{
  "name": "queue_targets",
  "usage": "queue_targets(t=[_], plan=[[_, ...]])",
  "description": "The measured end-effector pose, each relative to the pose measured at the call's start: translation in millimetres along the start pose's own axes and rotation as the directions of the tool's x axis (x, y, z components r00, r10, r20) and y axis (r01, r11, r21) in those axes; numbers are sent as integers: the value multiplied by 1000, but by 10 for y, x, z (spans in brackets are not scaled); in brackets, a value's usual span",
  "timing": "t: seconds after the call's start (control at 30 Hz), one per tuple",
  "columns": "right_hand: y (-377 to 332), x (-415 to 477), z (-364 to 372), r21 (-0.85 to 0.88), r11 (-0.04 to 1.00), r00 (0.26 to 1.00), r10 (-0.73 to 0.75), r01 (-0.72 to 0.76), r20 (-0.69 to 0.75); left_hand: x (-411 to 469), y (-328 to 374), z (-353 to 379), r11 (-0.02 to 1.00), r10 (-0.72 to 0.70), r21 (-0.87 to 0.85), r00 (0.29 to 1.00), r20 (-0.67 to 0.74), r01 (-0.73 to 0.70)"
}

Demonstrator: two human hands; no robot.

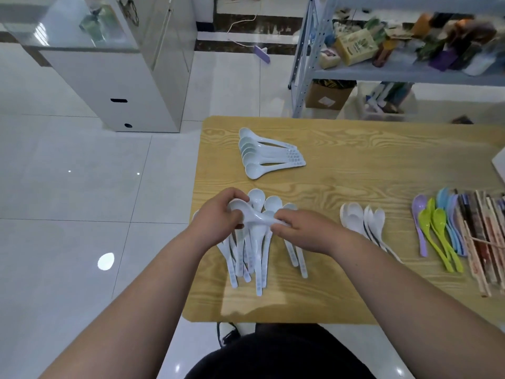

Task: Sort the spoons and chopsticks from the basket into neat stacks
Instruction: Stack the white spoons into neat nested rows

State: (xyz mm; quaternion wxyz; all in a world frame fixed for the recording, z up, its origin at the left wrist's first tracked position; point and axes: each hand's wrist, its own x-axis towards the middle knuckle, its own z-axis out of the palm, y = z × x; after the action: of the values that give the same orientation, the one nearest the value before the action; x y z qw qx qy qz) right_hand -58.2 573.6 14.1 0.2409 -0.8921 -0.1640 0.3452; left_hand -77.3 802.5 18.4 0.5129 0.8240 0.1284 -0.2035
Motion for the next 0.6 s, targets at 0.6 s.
queue_targets(t=[0.6], plan=[[1183, 2313, -1292, -295, 954, 885, -86, -60, -458, 2281, -109, 578, 466, 505, 829, 862, 38, -309]])
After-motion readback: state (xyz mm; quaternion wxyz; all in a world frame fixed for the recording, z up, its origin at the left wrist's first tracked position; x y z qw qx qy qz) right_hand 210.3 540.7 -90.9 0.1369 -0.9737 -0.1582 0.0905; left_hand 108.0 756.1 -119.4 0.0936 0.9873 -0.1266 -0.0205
